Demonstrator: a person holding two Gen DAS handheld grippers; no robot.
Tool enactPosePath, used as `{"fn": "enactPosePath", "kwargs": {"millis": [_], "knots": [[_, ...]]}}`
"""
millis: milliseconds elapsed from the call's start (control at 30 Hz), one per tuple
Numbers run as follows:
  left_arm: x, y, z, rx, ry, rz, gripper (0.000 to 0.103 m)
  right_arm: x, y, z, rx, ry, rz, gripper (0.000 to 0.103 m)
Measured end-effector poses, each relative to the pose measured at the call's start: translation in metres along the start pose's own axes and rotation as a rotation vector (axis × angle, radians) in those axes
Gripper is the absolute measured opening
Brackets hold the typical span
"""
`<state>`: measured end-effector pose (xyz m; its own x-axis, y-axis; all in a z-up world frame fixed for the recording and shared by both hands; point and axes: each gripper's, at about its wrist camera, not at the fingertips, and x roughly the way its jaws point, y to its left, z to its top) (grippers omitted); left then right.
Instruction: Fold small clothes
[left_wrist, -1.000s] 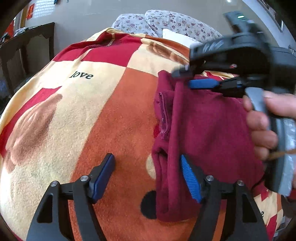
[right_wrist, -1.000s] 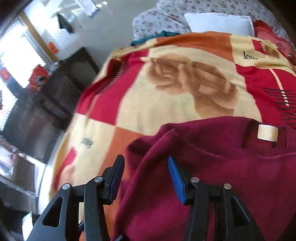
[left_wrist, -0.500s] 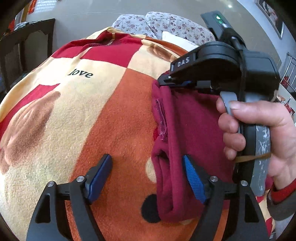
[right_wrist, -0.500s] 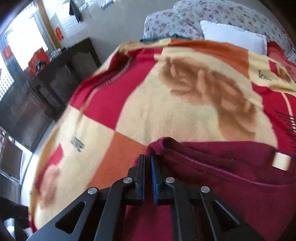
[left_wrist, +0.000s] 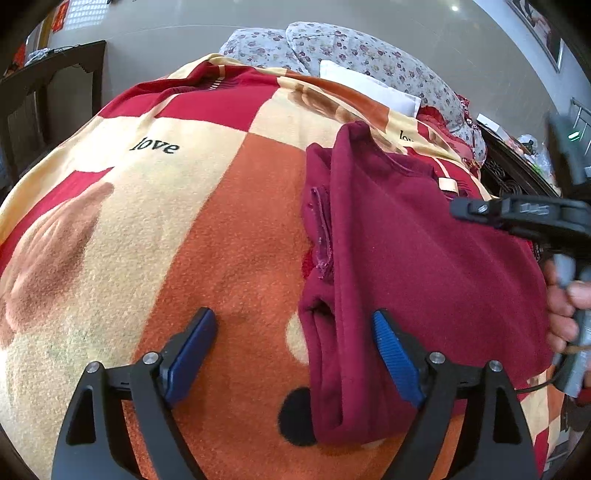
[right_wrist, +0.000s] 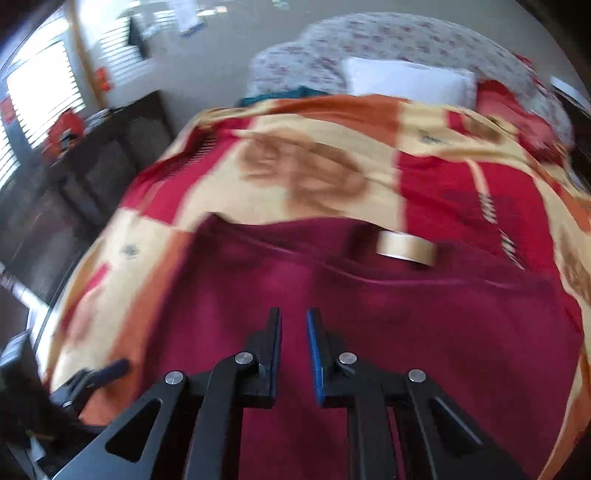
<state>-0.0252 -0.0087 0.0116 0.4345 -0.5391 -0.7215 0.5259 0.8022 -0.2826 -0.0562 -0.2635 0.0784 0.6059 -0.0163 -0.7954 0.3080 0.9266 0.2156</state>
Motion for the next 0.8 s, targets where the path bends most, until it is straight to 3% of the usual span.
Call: {"fn": "enactPosePath", "kwargs": {"millis": [133,333,400,467,500,600,733,800], "knots": [[0.0,-0.001,0.0,0.003,0.0,-0.003,0.088,0.037,-0.03,0.003,0.09,0.044,-0.039,0.015],[0.0,0.001,0.0,-0.018,-0.006,-0.029,0.092,0.021,-0.024,0.008,0.099,0.021,0.007,0.015],[0.0,0.003,0.0,-0.028,-0.009,-0.038,0.093,0.012,-0.006,0.007,0.109,0.027,0.099,0.025],[-0.001,0.003,0.0,-0.028,-0.009,-0.046,0.093,0.007,0.016,0.009,0.082,0.022,0.153,0.07],[-0.001,0.004,-0.001,-0.028,-0.009,-0.051,0.093,0.005,0.031,0.012,0.053,0.012,0.168,0.075],[-0.002,0.006,-0.002,-0.027,-0.007,-0.068,0.094,0.013,0.077,0.021,-0.06,0.044,0.178,0.076],[-0.001,0.005,-0.002,-0.021,-0.007,-0.072,0.095,0.05,0.12,0.031,-0.174,0.118,0.036,0.081],[-0.001,0.005,-0.003,-0.017,-0.007,-0.072,0.096,0.076,0.129,0.033,-0.191,0.188,0.01,0.084]]}}
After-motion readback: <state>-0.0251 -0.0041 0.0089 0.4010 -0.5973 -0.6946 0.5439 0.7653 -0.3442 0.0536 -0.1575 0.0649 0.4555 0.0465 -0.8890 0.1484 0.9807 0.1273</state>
